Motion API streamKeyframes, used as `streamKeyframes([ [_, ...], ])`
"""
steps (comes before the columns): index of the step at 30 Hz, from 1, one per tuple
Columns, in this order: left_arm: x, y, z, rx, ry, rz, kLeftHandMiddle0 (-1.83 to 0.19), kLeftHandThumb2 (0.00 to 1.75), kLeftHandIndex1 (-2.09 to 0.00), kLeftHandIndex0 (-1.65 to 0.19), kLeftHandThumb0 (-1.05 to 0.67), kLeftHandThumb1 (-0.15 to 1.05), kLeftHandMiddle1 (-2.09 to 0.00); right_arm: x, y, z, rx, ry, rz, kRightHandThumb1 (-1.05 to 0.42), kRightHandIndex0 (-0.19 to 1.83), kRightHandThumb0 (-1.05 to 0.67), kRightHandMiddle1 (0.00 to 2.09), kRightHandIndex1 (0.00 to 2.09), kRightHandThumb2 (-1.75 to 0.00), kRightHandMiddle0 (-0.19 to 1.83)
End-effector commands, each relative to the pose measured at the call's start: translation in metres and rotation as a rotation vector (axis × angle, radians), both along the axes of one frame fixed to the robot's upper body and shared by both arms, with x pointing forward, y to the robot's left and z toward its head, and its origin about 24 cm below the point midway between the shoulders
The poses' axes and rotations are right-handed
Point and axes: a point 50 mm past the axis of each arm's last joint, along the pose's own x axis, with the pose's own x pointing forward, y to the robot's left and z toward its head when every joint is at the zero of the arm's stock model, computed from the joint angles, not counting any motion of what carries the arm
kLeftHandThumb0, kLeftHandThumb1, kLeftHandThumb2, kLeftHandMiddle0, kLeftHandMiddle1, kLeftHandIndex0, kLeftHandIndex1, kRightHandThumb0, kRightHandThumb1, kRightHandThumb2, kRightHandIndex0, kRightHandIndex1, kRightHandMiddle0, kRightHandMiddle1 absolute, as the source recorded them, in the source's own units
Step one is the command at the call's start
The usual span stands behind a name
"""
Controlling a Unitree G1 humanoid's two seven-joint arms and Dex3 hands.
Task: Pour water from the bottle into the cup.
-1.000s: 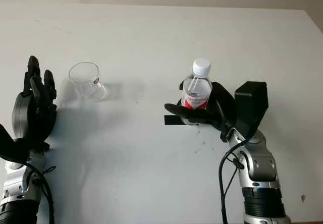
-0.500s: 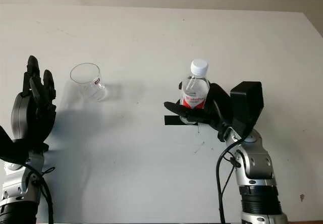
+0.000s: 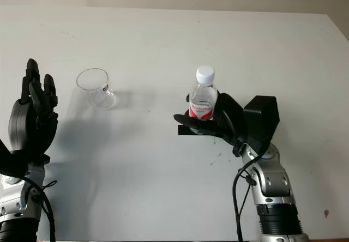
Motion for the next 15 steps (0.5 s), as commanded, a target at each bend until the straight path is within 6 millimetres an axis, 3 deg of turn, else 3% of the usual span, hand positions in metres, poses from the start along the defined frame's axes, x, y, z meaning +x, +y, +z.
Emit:
streamKeyframes([
  [1,-0.003,0.004,0.002,0.016,-0.003,0.014,0.19,0.76,0.00,0.19,-0.78,1.05,-0.02,-0.006,-0.007,-0.014,-0.003,0.043,-0.017,-1.04,-0.13,-0.47,2.09,2.09,-0.09,-0.19],
  [4,-0.003,0.004,0.003,0.028,-0.005,0.014,0.19,0.77,0.00,0.19,-0.79,1.05,-0.03,-0.009,-0.010,-0.017,0.010,0.045,-0.020,-1.03,-0.18,-0.51,2.05,2.06,-0.06,-0.19],
  [7,-0.003,0.005,0.003,0.024,-0.004,0.021,0.19,0.77,0.00,0.19,-0.79,1.05,-0.03,-0.011,-0.013,-0.021,0.019,0.048,-0.032,-1.02,-0.19,-0.55,1.75,1.75,-0.05,-0.19],
  [8,-0.003,0.005,0.003,0.026,-0.002,0.022,0.19,0.77,0.00,0.19,-0.79,1.05,-0.03,-0.012,-0.014,-0.022,0.020,0.046,-0.036,-1.01,-0.19,-0.56,1.56,1.57,-0.05,-0.19],
  [10,-0.003,0.005,0.003,0.025,-0.001,0.022,0.19,0.77,0.00,0.19,-0.79,1.05,-0.03,-0.014,-0.016,-0.023,0.020,0.038,-0.045,-1.00,-0.12,-0.60,0.79,0.84,-0.05,-0.18],
  [12,-0.003,0.006,0.002,0.020,-0.001,0.018,0.19,0.77,0.00,0.19,-0.79,1.05,-0.03,-0.016,-0.018,-0.024,-0.017,0.002,-0.058,-0.97,-0.15,-0.70,0.20,0.23,-0.05,-0.19],
  [15,-0.002,0.006,0.002,0.022,0.000,0.016,0.19,0.76,0.00,0.19,-0.78,1.05,-0.02,-0.018,-0.019,-0.025,-0.083,-0.070,-0.068,-0.97,-0.19,-0.85,0.02,0.02,-0.06,-0.19],
])
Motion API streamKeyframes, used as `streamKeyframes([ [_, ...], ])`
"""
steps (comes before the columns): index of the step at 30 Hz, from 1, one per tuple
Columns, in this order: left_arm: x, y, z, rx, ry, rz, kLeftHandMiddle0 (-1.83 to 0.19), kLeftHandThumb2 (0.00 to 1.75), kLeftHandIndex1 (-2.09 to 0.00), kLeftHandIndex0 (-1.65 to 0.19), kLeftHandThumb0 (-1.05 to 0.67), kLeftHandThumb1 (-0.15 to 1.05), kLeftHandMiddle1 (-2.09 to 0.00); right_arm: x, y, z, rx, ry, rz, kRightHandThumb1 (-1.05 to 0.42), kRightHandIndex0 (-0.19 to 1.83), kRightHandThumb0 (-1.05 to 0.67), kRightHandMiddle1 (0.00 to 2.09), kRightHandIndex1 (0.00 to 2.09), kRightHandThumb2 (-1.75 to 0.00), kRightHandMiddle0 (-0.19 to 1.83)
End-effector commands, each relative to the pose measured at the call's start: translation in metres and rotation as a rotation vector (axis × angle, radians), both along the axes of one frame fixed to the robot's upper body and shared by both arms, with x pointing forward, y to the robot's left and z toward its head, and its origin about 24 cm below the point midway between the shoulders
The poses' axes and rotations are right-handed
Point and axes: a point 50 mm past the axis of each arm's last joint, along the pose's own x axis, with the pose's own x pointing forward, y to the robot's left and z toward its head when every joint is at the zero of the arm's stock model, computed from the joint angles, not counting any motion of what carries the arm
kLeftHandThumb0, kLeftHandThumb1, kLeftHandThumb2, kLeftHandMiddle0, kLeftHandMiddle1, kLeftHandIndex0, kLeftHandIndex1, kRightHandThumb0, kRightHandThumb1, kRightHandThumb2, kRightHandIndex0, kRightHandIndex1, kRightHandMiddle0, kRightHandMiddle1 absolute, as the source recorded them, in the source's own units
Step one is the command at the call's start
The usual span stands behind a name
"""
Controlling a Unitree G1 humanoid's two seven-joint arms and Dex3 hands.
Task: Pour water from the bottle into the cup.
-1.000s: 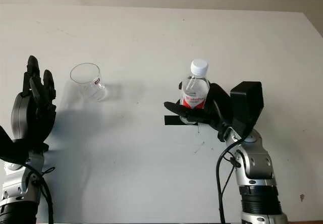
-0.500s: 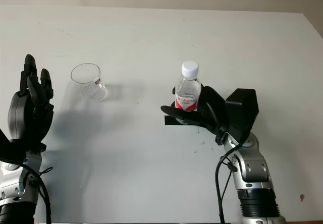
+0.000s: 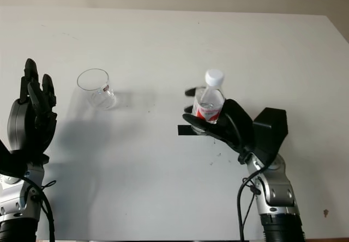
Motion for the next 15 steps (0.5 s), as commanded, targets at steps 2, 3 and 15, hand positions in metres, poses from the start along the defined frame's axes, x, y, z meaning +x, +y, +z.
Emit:
streamKeyframes([
  [2,-0.0021,0.0038,0.0012,0.022,0.000,0.005,0.19,0.77,0.00,0.19,-0.78,1.05,-0.02,-0.0053,-0.0066,-0.0134,-0.052,-0.008,-0.036,-0.97,-0.19,-0.88,0.01,0.01,-0.06,-0.19],
  [3,-0.0021,0.0035,0.0014,0.021,0.000,0.004,0.19,0.77,0.00,0.19,-0.78,1.05,-0.03,-0.0054,-0.0066,-0.0143,-0.055,-0.019,-0.039,-0.98,-0.19,-0.88,0.00,0.00,-0.06,-0.19],
  [15,-0.0013,0.0028,0.0016,0.021,-0.002,0.005,0.19,0.77,0.00,0.19,-0.78,1.05,-0.02,-0.0044,-0.0039,-0.0173,0.000,-0.077,-0.073,-0.98,-0.19,-0.88,0.00,0.00,-0.05,-0.19],
])
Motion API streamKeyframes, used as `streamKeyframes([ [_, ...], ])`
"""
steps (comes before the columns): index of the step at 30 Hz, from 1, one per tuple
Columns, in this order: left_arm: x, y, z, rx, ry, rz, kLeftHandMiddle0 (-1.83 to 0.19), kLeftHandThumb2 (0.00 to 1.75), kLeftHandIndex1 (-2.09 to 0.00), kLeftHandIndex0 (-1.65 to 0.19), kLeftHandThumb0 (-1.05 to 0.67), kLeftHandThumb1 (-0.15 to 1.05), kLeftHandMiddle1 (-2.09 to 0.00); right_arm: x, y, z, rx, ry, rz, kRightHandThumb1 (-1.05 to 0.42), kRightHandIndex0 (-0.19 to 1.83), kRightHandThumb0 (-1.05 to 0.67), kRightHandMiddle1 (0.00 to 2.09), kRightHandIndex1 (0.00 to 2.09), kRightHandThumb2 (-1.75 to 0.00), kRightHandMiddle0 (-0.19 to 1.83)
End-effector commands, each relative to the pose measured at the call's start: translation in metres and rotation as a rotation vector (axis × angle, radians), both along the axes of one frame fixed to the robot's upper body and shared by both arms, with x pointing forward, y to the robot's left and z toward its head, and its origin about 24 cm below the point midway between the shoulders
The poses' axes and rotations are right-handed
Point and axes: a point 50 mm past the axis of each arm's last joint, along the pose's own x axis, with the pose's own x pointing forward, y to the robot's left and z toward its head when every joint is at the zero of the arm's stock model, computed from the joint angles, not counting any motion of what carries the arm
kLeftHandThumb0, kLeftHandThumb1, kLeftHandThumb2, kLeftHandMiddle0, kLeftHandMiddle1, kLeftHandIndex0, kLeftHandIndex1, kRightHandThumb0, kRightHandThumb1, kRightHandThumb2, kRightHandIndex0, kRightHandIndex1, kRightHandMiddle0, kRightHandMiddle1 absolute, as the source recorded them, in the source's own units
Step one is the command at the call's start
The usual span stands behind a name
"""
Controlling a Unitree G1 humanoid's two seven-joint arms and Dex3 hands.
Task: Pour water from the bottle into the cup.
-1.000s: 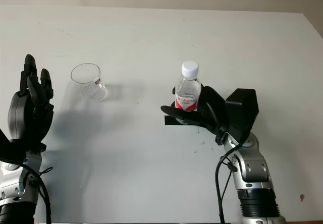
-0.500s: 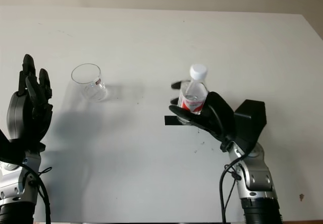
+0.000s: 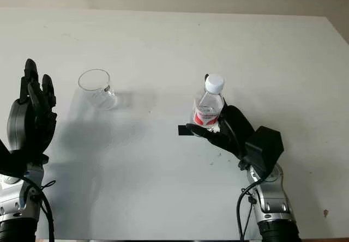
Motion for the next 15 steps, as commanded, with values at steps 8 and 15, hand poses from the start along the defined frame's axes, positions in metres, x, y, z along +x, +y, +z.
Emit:
streamKeyframes([
  [8,-0.0003,0.0021,0.0013,0.010,-0.008,0.003,0.19,0.77,0.00,0.19,-0.78,1.05,-0.02,0.0012,-0.0016,-0.0026,0.092,-0.044,-0.100,-0.98,-0.19,-0.88,0.00,0.00,-0.05,-0.19],
  [15,0.0007,0.0036,0.0017,0.018,-0.007,0.003,0.19,0.77,0.00,0.19,-0.78,1.05,-0.03,0.0063,-0.0025,0.0021,0.122,-0.089,-0.138,-0.99,-0.19,-0.86,0.00,0.00,-0.06,-0.19],
])
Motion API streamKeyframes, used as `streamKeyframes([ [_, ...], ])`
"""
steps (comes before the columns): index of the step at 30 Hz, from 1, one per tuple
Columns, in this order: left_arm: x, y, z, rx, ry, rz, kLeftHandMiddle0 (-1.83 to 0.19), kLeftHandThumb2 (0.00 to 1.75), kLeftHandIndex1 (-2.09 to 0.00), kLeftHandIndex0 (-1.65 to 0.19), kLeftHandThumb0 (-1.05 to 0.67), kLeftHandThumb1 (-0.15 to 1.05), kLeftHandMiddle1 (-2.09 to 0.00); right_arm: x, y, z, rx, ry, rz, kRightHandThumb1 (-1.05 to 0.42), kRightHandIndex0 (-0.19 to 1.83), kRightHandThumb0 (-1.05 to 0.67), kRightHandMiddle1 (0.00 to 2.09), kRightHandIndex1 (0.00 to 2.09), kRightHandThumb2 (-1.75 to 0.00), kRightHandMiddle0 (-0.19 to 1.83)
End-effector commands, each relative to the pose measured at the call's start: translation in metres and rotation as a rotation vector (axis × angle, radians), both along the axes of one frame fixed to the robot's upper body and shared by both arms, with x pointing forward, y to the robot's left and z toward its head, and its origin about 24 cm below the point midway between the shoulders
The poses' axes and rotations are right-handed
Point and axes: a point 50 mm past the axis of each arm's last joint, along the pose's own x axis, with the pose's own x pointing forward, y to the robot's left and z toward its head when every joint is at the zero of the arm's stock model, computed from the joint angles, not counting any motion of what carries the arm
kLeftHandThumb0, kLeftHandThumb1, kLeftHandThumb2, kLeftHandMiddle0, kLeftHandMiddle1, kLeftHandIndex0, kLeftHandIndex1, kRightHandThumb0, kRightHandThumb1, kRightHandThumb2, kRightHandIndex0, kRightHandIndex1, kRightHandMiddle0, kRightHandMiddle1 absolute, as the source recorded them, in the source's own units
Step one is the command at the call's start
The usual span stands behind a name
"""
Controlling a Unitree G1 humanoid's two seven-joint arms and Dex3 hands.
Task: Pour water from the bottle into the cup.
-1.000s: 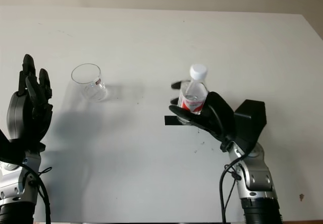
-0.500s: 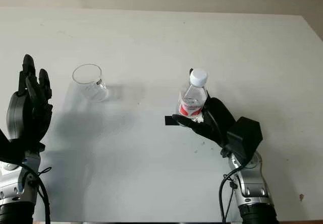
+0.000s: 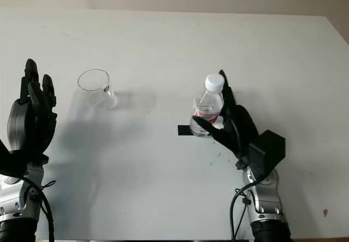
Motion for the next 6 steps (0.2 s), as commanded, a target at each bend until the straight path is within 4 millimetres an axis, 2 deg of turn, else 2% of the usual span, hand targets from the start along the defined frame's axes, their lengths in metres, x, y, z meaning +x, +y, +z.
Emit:
streamKeyframes([
  [1,0.0004,0.0028,0.0050,0.021,-0.017,0.009,0.19,0.77,0.00,0.19,-0.78,1.05,-0.03,0.0009,-0.0002,0.0023,0.019,-0.021,-0.006,-0.99,-0.19,-0.85,0.00,0.00,-0.05,-0.19],
  [6,0.0016,0.0034,0.0049,0.013,-0.018,0.003,0.19,0.76,0.00,0.19,-0.79,1.05,-0.02,-0.0029,0.0050,0.0048,0.023,-0.041,0.048,-1.00,-0.19,-0.84,0.00,0.00,-0.06,-0.19],
])
